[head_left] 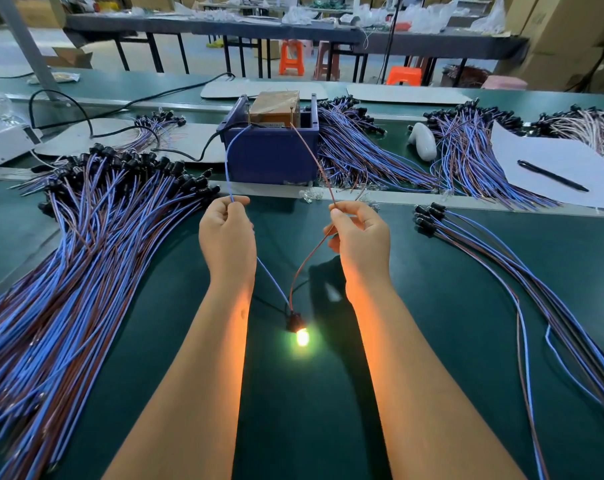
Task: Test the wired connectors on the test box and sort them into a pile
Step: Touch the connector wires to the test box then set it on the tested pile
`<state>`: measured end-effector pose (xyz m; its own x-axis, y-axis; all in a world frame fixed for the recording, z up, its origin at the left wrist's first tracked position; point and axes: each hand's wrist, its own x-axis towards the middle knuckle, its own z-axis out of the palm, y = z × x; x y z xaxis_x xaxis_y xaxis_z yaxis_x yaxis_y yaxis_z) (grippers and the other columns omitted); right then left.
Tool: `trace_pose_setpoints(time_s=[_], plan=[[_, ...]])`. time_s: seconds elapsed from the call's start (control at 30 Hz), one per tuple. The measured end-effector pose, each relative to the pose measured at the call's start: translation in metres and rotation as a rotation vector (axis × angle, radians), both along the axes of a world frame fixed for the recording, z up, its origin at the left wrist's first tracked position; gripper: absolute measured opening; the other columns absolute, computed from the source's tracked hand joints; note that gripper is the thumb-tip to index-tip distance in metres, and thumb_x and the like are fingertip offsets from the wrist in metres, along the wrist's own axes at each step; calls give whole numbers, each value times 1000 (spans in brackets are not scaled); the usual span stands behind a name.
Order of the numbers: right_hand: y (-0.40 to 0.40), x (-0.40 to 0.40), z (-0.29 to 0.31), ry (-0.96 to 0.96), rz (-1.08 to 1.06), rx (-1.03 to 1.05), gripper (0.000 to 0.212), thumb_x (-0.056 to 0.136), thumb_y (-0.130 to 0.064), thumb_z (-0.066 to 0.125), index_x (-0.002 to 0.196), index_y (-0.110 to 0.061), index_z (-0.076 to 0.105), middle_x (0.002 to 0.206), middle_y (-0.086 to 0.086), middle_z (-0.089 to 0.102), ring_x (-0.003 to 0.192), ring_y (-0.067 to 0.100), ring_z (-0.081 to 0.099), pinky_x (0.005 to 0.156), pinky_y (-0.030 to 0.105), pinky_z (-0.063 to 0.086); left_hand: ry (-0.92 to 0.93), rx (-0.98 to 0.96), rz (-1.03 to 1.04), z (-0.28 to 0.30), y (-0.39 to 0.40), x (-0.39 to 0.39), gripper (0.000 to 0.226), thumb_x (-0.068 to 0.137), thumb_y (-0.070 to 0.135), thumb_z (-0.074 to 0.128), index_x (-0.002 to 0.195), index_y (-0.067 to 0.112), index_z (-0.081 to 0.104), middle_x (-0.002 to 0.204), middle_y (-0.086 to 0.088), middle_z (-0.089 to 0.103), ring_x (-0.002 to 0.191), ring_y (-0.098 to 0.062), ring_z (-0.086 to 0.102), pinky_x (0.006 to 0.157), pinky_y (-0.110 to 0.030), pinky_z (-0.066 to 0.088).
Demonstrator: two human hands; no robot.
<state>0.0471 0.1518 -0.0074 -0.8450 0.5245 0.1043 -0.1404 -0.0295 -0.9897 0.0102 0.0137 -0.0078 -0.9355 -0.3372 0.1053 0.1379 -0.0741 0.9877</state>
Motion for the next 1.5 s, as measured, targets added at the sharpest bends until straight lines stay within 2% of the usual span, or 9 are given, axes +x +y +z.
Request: trace_pose_setpoints(time_s=[0.23,0.4,0.53,0.67,0.87,0.97,1.13,1.27,1.5], plan=[[-8,3,2,43,178,81,12,91,-5,63,94,-11,73,66,1,64,58,4,57,55,15,45,-24,-104,-370,2,16,6,20,96,20,59,88,27,76,65,21,67,61,6,57,59,-8,43],[-13,6,2,30,316,133,16,94,-6,60,91,-15,73,67,-3,65,61,5,56,59,16,46,-76,7,-476,5,16,9,18,94,21,62,84,19,76,75,-6,65,74,-24,56,79,-44,52],[-11,4,1,3,327,123,29,96,3,51,109,-13,69,71,5,63,60,7,54,62,20,49,-85,163,-442,7,13,6,20,97,18,58,82,17,71,51,8,46,44,-6,39,46,-18,38],[-13,6,-1,19,426,305,49,83,-2,72,123,-29,65,82,7,62,63,9,51,62,21,48,-89,332,-428,8,11,4,17,98,12,56,82,14,60,53,7,51,44,-6,47,41,-17,40],[-10,6,1,141,488,-14,23,101,-23,52,119,-27,65,82,2,66,69,10,60,68,25,50,-57,314,-413,5,9,5,22,93,16,66,73,24,62,61,7,63,52,-4,56,52,-16,43],[-2,1,1,124,330,-216,31,105,-32,37,107,-22,66,79,-2,65,60,10,57,63,23,46,-10,226,-432,5,9,7,19,86,17,74,71,24,65,64,5,67,58,-6,61,60,-21,43],[21,-3,0,124,85,-410,32,108,-20,30,89,-14,55,66,-4,62,55,8,60,54,20,48,86,-54,-933,6,8,18,17,77,9,76,82,26,77,74,-3,69,73,-12,61,75,-18,49],[30,-7,-4,-12,-99,-175,24,106,-20,35,87,-17,50,50,-8,37,41,7,33,42,21,29,27,-267,-1214,7,15,22,48,87,-8,66,116,31,68,79,-4,64,74,-11,62,76,-17,50],[40,11,-7,-258,-68,657,33,102,-34,39,89,-11,60,75,-1,58,78,24,53,63,35,35,29,-317,-902,4,18,20,41,95,-10,48,120,20,61,81,7,71,82,-2,67,79,-11,46]])
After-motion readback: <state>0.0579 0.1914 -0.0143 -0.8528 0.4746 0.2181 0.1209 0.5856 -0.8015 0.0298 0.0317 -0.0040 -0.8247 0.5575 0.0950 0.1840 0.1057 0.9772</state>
